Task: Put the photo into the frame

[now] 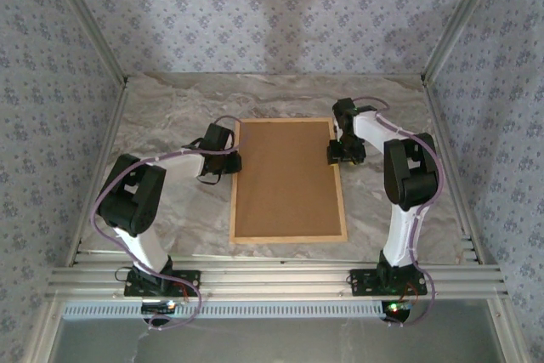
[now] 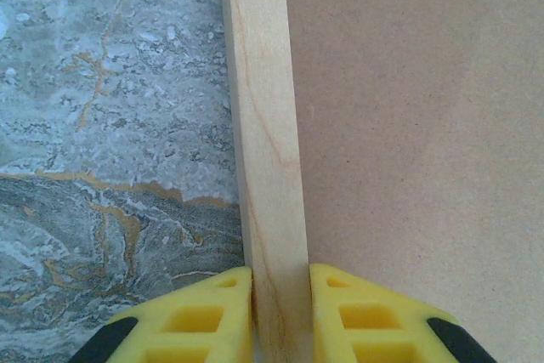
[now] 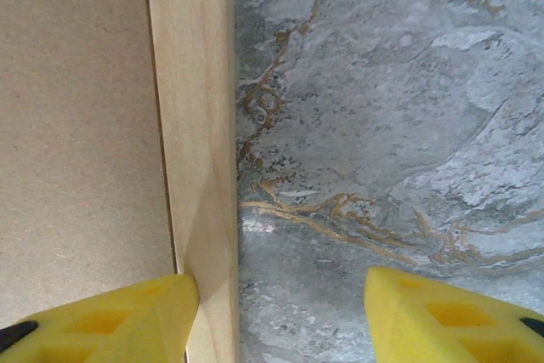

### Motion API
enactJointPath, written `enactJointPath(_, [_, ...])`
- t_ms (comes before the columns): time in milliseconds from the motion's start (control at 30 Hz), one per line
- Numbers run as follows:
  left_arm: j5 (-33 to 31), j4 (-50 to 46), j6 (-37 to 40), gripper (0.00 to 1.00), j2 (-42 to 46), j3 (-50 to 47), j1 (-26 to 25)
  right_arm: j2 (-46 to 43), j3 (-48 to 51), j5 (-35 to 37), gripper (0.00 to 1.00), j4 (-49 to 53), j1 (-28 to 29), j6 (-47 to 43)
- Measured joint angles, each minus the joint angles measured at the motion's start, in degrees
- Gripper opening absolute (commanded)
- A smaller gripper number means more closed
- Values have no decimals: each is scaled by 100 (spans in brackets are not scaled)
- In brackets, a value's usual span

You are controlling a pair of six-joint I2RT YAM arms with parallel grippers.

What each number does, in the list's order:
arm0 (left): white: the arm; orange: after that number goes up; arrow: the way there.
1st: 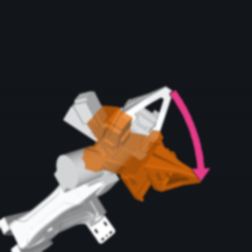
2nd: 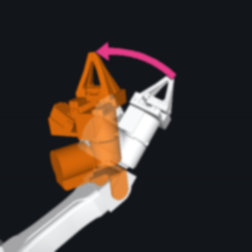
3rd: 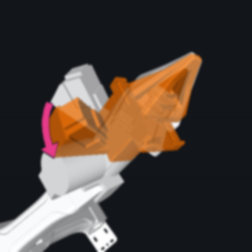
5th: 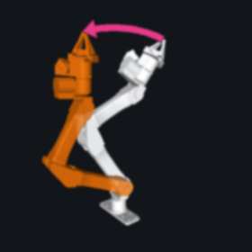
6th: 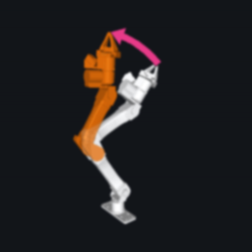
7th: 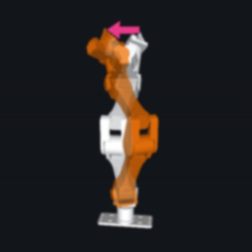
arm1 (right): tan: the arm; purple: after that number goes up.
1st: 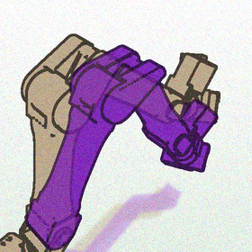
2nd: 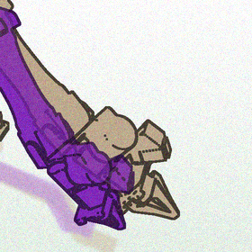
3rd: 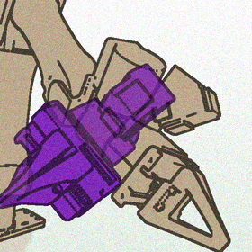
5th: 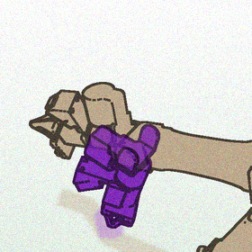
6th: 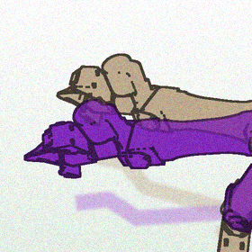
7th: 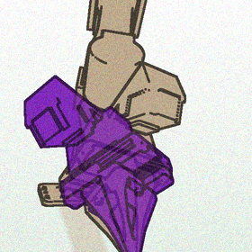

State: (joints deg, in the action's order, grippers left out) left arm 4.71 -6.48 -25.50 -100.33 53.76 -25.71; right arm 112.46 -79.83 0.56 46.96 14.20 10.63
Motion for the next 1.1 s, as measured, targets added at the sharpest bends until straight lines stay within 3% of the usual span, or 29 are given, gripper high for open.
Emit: enactJointPath(1100, [-37,13,39,21,0,0,44,2,170,295,55,-273,409,404])
